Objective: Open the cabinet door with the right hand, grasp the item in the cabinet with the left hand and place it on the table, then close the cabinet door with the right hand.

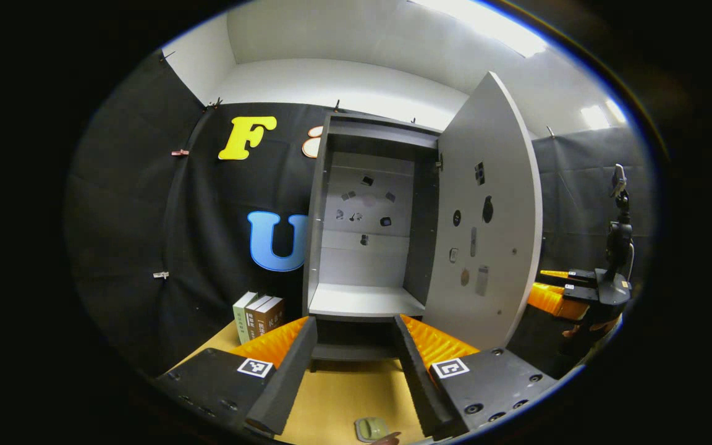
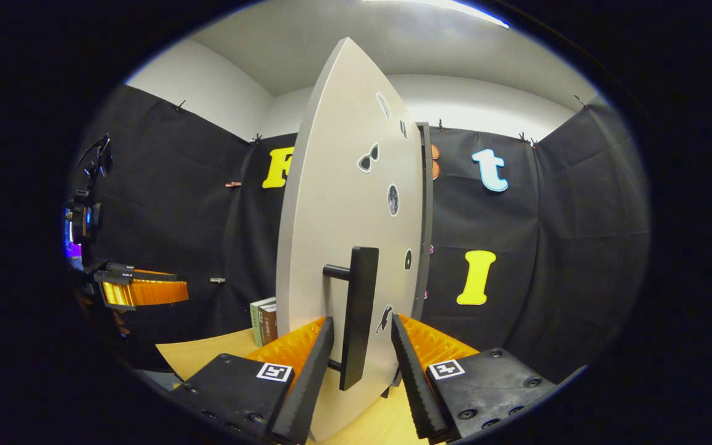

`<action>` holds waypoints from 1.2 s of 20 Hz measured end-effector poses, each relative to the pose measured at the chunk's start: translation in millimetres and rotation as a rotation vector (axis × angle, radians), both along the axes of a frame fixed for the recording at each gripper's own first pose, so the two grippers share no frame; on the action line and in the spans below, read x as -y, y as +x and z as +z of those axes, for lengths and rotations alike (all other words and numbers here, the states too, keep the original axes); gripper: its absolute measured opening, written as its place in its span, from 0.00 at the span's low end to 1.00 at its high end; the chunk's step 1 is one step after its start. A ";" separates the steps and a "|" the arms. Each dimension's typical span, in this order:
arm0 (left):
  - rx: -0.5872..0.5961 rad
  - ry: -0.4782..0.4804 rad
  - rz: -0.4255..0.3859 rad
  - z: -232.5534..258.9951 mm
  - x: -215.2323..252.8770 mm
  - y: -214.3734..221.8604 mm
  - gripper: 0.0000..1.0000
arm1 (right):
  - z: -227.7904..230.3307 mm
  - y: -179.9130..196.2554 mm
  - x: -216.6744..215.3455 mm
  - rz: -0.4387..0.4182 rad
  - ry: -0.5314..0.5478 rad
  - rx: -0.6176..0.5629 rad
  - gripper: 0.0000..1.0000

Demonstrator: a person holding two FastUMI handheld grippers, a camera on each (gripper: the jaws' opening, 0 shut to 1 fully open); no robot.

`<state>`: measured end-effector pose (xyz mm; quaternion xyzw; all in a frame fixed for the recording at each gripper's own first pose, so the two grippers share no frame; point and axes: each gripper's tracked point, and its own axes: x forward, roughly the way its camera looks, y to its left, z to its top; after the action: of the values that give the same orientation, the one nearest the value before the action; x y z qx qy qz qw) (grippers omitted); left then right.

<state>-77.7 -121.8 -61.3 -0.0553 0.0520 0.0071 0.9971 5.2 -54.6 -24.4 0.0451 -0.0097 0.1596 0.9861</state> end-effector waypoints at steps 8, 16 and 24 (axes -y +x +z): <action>0.005 0.013 -0.095 -6.1 -81.7 37.1 0.75 | -4.3 23.8 -106.3 -0.029 0.012 -0.002 0.65; -0.005 -0.018 -0.154 -7.6 -115.1 67.0 0.78 | -11.7 45.3 -175.3 -0.012 -0.033 -0.025 0.70; 0.040 -0.045 -0.175 3.1 -80.0 93.4 0.78 | 2.8 58.0 -94.1 -0.283 0.001 0.007 0.92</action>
<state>15.7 -41.8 -58.3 -0.0731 0.0367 -0.0825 0.9932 63.1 39.5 -21.5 0.0432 -0.0195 0.0190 0.9987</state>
